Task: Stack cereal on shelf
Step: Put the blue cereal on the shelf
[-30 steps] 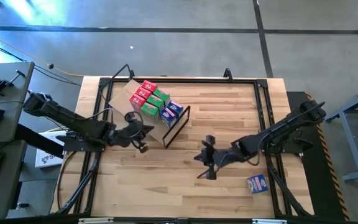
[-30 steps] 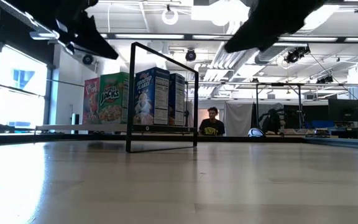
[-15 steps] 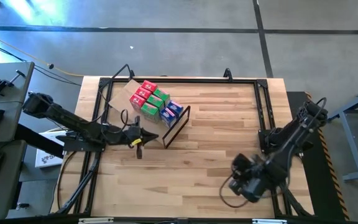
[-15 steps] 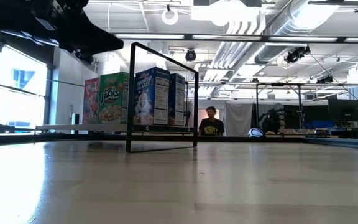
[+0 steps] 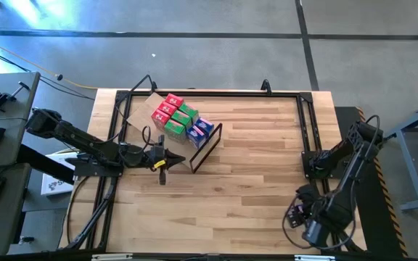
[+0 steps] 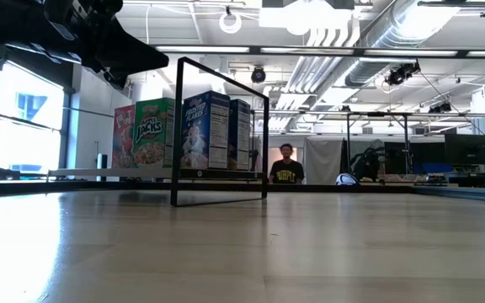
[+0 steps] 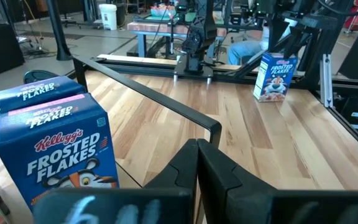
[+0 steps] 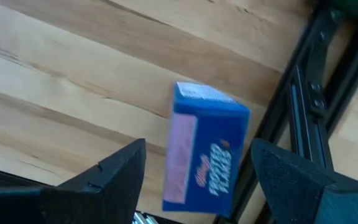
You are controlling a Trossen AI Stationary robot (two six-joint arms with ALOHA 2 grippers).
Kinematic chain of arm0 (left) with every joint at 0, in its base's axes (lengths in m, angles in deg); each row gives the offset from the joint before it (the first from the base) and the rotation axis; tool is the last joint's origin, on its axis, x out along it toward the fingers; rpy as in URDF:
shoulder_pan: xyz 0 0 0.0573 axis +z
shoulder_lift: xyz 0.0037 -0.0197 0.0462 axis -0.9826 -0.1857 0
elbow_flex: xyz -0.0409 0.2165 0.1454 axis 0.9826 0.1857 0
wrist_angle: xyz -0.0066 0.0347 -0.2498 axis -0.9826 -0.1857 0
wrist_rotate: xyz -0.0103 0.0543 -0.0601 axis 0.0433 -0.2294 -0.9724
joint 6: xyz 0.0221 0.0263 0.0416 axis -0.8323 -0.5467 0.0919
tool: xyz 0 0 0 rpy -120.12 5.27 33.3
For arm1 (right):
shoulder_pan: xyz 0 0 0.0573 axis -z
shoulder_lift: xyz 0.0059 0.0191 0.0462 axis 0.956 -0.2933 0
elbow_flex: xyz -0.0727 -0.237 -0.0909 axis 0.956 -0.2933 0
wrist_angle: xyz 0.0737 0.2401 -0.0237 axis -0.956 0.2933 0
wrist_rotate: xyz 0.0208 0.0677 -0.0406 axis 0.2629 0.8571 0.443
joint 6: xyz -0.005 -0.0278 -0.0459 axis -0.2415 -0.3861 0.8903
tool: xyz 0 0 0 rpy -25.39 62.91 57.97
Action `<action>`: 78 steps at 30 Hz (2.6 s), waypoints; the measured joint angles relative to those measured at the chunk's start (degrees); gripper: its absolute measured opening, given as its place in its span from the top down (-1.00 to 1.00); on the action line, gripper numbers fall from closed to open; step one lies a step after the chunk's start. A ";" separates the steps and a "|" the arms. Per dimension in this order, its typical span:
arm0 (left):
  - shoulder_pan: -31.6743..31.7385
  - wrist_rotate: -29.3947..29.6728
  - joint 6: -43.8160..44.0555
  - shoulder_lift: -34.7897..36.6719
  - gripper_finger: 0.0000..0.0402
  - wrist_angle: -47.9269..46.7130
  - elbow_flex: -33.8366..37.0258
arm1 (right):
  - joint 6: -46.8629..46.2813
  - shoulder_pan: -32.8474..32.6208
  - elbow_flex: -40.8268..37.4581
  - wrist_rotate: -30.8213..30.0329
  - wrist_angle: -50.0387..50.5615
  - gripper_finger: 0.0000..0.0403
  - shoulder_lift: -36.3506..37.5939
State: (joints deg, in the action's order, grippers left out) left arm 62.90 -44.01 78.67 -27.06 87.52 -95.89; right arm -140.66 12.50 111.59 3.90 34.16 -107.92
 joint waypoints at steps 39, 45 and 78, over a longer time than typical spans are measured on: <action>0.00 3.22 -0.84 4.76 1.00 -4.62 -0.10 | -2.74 -2.48 -0.05 -3.37 -6.61 0.25 -6.62; 0.00 3.37 -2.05 10.03 1.00 -8.11 -0.10 | 9.61 4.11 0.94 -4.01 -6.45 0.18 -4.30; -0.13 1.27 -1.94 14.43 1.00 -18.28 -0.08 | 114.26 44.73 60.90 1.38 -14.89 0.17 -48.16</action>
State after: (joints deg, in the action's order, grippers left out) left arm 62.77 -42.75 76.73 -12.64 69.24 -95.96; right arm -26.40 57.23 172.49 5.28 19.26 -156.08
